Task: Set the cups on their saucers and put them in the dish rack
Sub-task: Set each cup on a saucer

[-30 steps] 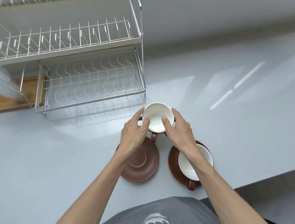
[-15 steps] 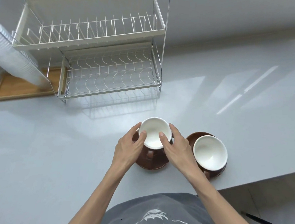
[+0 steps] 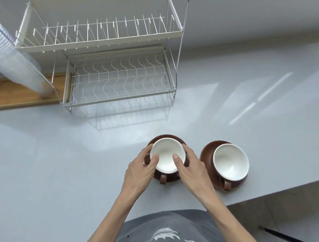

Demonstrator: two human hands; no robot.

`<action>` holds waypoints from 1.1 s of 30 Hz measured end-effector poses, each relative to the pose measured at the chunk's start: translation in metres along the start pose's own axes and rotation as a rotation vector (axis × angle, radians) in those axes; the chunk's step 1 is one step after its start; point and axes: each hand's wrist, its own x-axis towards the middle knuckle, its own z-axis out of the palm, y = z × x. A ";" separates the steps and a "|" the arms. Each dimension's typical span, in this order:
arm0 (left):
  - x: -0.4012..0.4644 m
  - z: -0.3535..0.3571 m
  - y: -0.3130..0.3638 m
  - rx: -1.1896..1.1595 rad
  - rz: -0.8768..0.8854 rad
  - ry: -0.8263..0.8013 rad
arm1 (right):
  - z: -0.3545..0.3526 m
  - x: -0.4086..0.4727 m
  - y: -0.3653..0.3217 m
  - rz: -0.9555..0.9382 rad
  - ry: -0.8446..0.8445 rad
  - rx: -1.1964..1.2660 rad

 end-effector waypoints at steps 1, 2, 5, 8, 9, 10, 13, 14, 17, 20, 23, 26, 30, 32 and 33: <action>-0.001 0.000 0.000 0.000 0.004 -0.003 | 0.000 -0.001 0.001 -0.005 -0.001 -0.004; -0.002 -0.001 -0.001 0.001 0.010 -0.004 | 0.000 -0.002 0.002 -0.007 -0.002 -0.007; -0.004 -0.003 -0.001 0.033 0.013 -0.011 | 0.002 -0.005 0.003 -0.015 -0.008 0.006; -0.006 -0.002 0.000 0.041 0.036 -0.022 | 0.003 -0.005 0.004 -0.016 -0.004 0.012; -0.005 -0.002 0.000 0.028 0.043 -0.030 | 0.003 -0.004 0.005 -0.009 -0.004 0.012; -0.004 -0.002 0.000 0.017 0.045 -0.038 | 0.004 -0.003 0.006 0.003 -0.007 0.014; 0.000 0.001 0.001 0.037 0.044 -0.059 | 0.005 0.002 0.011 0.022 -0.018 0.020; 0.001 0.001 0.002 0.052 0.046 -0.056 | 0.005 0.004 0.012 0.025 -0.021 0.023; 0.004 0.002 0.002 0.072 0.058 -0.037 | 0.003 0.006 0.014 0.032 -0.021 0.020; 0.005 0.000 0.001 0.103 0.079 -0.030 | 0.001 0.005 0.013 -0.003 0.003 -0.011; 0.007 -0.006 0.001 0.135 0.101 -0.008 | -0.001 0.006 0.011 -0.035 0.062 -0.071; 0.013 -0.013 0.003 0.133 0.106 0.033 | -0.001 0.009 0.012 -0.028 0.121 -0.122; 0.023 -0.016 0.001 0.127 0.096 0.065 | -0.001 0.015 0.013 -0.025 0.130 -0.125; 0.028 -0.017 -0.001 0.133 0.085 0.045 | -0.001 0.019 0.012 0.002 0.107 -0.095; 0.030 -0.016 -0.001 0.133 0.073 0.027 | -0.001 0.020 0.011 0.020 0.095 -0.068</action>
